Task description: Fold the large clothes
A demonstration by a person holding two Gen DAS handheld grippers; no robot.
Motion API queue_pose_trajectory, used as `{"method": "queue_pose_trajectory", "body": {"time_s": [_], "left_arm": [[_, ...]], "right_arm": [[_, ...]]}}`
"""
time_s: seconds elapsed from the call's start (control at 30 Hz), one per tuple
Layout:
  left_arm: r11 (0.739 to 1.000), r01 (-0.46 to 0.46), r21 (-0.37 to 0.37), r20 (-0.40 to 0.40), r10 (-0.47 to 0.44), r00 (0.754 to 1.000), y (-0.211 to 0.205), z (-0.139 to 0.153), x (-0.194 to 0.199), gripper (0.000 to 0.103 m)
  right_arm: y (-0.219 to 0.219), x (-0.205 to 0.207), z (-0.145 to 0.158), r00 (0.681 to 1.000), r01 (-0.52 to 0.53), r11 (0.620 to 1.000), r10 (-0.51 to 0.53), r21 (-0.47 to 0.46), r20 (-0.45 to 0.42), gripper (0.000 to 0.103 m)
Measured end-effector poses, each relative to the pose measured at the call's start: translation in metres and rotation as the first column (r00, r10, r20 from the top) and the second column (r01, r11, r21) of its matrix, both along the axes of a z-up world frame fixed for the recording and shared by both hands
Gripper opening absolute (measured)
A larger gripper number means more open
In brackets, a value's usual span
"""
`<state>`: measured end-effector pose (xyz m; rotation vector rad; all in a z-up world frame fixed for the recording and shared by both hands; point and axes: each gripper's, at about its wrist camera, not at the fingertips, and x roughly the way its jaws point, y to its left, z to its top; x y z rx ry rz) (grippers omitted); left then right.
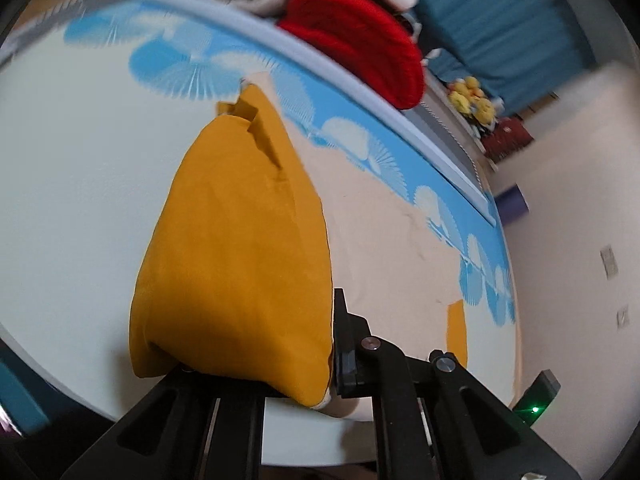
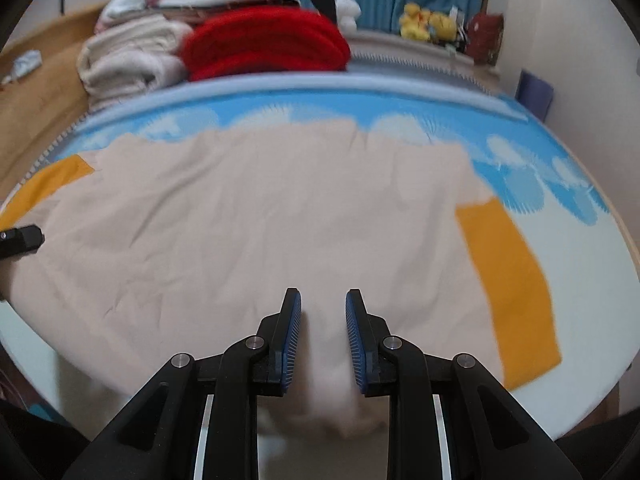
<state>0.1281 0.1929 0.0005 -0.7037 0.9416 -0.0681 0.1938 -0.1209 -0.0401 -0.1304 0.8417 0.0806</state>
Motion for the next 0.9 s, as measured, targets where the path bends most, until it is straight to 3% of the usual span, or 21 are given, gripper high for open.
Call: {"method": "queue_pose_trajectory", "body": {"time_s": [0.1,0.17,0.27,0.3,0.33,0.47,0.53,0.67,0.73,0.8,0.9], "left_arm": [[0.997,0.034,0.068,0.054,-0.038,0.998,0.015,0.006,-0.016,0.009],[1.000,0.015,0.024,0.054,-0.016,0.998,0.023,-0.011,-0.026,0.009],[1.000,-0.002,-0.024,-0.017,0.002,1.000,0.023,-0.031,-0.025,0.009],[1.000,-0.001,-0.016,-0.010,0.001,1.000,0.022,-0.029,-0.023,0.009],[1.000,0.001,0.021,0.003,-0.001,1.000,0.019,-0.024,-0.020,0.009],[0.994,0.036,0.100,0.035,-0.040,0.999,0.000,-0.015,-0.014,0.009],[0.987,0.057,0.149,0.050,-0.065,0.997,-0.013,-0.010,-0.012,0.009],[0.965,0.110,0.239,0.113,-0.140,0.984,-0.053,0.005,-0.003,0.009],[0.951,0.150,0.270,0.135,-0.192,0.972,-0.076,0.011,0.002,0.009],[0.926,0.210,0.314,0.145,-0.266,0.953,-0.109,0.015,0.008,0.009],[0.880,0.287,0.379,0.153,-0.365,0.918,-0.160,0.019,0.016,0.009]], "right_arm": [[0.020,-0.025,0.007,0.998,0.001,1.000,0.000,-0.015,0.059,0.025],[0.033,-0.037,-0.002,0.999,-0.016,1.000,0.017,-0.016,0.051,0.025],[0.048,-0.025,-0.036,0.992,-0.067,0.998,0.066,-0.009,-0.103,0.026],[0.056,-0.014,-0.064,0.961,-0.124,0.992,0.116,-0.014,-0.250,0.026],[0.060,-0.009,-0.078,0.939,-0.158,0.987,0.137,-0.040,-0.316,0.026],[0.048,0.007,-0.056,0.926,-0.146,0.988,0.152,0.043,-0.345,0.026],[0.034,0.015,-0.025,0.940,-0.137,0.986,0.159,0.092,-0.301,0.026],[-0.003,0.025,0.056,0.970,-0.202,0.973,0.215,0.114,-0.111,0.029],[-0.031,0.029,0.095,0.970,-0.244,0.968,0.244,0.065,0.009,0.037],[-0.058,0.032,0.119,0.963,-0.251,0.968,0.250,-0.003,0.101,0.052],[-0.104,0.031,0.130,0.963,-0.181,0.979,0.196,-0.092,0.183,0.054]]}}
